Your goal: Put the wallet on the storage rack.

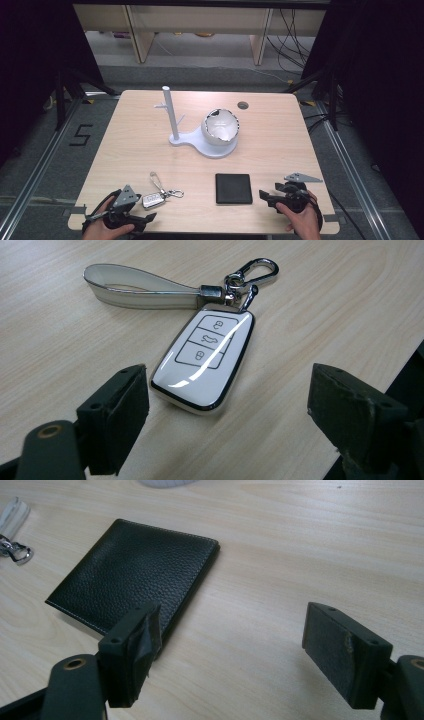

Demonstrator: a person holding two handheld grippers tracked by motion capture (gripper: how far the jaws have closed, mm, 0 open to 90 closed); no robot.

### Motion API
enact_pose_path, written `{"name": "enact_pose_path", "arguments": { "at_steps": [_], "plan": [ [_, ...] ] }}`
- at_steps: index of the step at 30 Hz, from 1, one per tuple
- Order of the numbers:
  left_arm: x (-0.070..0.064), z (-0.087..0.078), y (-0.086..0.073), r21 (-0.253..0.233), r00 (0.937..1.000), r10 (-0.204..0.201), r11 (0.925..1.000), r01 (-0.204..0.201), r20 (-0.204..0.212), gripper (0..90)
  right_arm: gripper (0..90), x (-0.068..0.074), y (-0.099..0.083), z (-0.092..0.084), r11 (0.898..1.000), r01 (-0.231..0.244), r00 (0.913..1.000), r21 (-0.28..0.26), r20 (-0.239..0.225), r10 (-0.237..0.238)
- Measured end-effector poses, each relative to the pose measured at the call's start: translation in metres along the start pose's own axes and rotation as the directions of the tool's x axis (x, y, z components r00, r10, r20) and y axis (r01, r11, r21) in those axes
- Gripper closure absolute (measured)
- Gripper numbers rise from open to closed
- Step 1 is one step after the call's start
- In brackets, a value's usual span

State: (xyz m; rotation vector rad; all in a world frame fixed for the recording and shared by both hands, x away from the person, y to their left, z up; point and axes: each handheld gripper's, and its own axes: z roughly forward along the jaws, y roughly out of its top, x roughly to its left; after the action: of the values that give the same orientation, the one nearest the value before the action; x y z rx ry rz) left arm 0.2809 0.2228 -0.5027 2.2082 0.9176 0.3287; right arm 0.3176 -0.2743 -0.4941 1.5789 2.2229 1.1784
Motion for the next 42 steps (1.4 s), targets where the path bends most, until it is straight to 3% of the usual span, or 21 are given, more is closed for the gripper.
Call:
{"name": "enact_pose_path", "arguments": {
  "at_steps": [3, 5, 9, 10, 12, 14, 16, 17, 19, 20, 21, 22, 25, 26, 28, 29, 30, 33, 34, 39, 42],
  "plan": [
    [0.000, -0.001, 0.000, -0.003, 1.0000, -0.002, 1.0000, 0.002, -0.008, 16.5, 24.3, 0.000, 0.000, 0.000, 1.000, -0.003, 1.0000, 0.000, -0.009, 0.003],
    [0.001, -0.002, 0.001, -0.014, 0.9999, -0.001, 0.9999, 0.001, -0.010, 16.5, 24.2, -0.003, 0.000, 0.001, 1.000, 0.026, 0.9996, -0.003, -0.010, -0.026],
    [-0.003, -0.001, 0.006, -0.030, 0.9997, -0.022, 0.9993, 0.022, -0.014, 17.6, 24.4, -0.005, 0.001, 0.001, 1.000, -0.023, 0.9980, -0.003, -0.059, 0.023],
    [-0.006, -0.001, 0.011, -0.041, 0.9999, -0.006, 0.9991, 0.005, -0.010, 17.9, 24.3, -0.006, 0.001, 0.000, 1.000, -0.013, 0.9993, 0.000, -0.036, 0.013],
    [-0.010, -0.001, 0.019, -0.058, 0.9999, 0.011, 0.9983, -0.011, -0.009, 19.0, 24.3, -0.007, 0.002, 0.000, 1.000, -0.024, 0.9981, -0.012, -0.057, 0.023],
    [-0.014, 0.000, 0.027, -0.073, 0.9995, 0.031, 0.9969, -0.031, -0.006, 23.6, 24.3, -0.005, 0.002, 0.000, 0.997, -0.076, 0.9954, -0.003, -0.059, 0.076],
    [-0.019, 0.003, 0.037, -0.073, 0.9985, 0.054, 0.9959, -0.054, 0.009, 25.7, 24.3, -0.005, 0.003, -0.001, 0.997, -0.077, 0.9945, 0.000, -0.071, 0.076],
    [-0.022, 0.007, 0.043, -0.076, 0.9957, 0.090, 0.9932, -0.088, 0.021, 29.5, 24.3, -0.008, 0.003, -0.001, 0.999, -0.038, 0.9970, -0.014, -0.068, 0.037],
    [-0.029, 0.013, 0.052, -0.056, 0.9930, 0.110, 0.9927, -0.107, 0.044, 32.8, 24.5, -0.003, 0.004, 0.000, 0.997, -0.077, 0.9941, 0.001, -0.077, 0.077],
    [-0.031, 0.016, 0.056, -0.048, 0.9900, 0.131, 0.9905, -0.129, 0.052, 35.9, 24.5, -0.006, 0.005, 0.000, 1.000, -0.028, 0.9967, -0.012, -0.077, 0.027],
    [-0.031, 0.016, 0.056, -0.048, 0.9900, 0.131, 0.9905, -0.129, 0.052, 39.5, 24.5, -0.003, 0.005, -0.001, 0.998, -0.066, 0.9934, 0.000, -0.094, 0.066],
    [-0.034, 0.020, 0.060, -0.048, 0.9879, 0.141, 0.9893, -0.137, 0.066, 41.8, 24.4, -0.006, 0.005, 0.000, 0.999, -0.039, 0.9945, -0.016, -0.098, 0.037],
    [-0.040, 0.030, 0.073, -0.047, 0.9830, 0.164, 0.9859, -0.161, 0.083, 53.7, 23.8, -0.007, 0.006, 0.001, 0.999, -0.045, 0.9956, -0.015, -0.083, 0.043],
    [-0.043, 0.036, 0.081, -0.043, 0.9761, 0.188, 0.9818, -0.185, 0.108, 57.8, 23.7, -0.007, 0.006, 0.000, 0.999, -0.045, 0.9961, -0.011, -0.077, 0.044],
    [-0.047, 0.044, 0.089, -0.046, 0.9755, 0.180, 0.9834, -0.175, 0.127, 65.8, 23.7, -0.007, 0.007, 0.001, 0.999, -0.043, 0.9956, -0.012, -0.084, 0.042],
    [-0.047, 0.044, 0.089, -0.046, 0.9755, 0.180, 0.9834, -0.175, 0.127, 69.0, 23.7, -0.007, 0.007, 0.001, 0.999, -0.043, 0.9956, -0.012, -0.084, 0.042],
    [-0.051, 0.052, 0.096, -0.035, 0.9692, 0.206, 0.9786, -0.203, 0.136, 71.6, 23.9, -0.006, 0.008, 0.001, 0.999, -0.044, 0.9944, -0.011, -0.096, 0.043],
    [-0.055, 0.060, 0.102, -0.026, 0.9640, 0.227, 0.9739, -0.226, 0.139, 79.0, 24.1, -0.006, 0.009, 0.001, 0.999, -0.036, 0.9949, -0.013, -0.094, 0.035],
    [-0.058, 0.067, 0.107, -0.025, 0.9520, 0.277, 0.9609, -0.276, 0.131, 81.6, 24.6, -0.007, 0.010, 0.003, 0.999, -0.046, 0.9937, -0.012, -0.103, 0.045],
    [-0.068, 0.081, 0.114, -0.014, 0.9419, 0.302, 0.9529, -0.303, 0.148, 86.8, 26.2, -0.005, 0.012, 0.004, 0.998, -0.054, 0.9929, -0.018, -0.107, 0.052],
    [-0.073, 0.093, 0.121, 0.007, 0.9281, 0.339, 0.9387, -0.345, 0.153, 87.7, 28.1, -0.003, 0.012, 0.009, 0.998, -0.060, 0.9896, -0.006, -0.131, 0.059]
  ]
}}
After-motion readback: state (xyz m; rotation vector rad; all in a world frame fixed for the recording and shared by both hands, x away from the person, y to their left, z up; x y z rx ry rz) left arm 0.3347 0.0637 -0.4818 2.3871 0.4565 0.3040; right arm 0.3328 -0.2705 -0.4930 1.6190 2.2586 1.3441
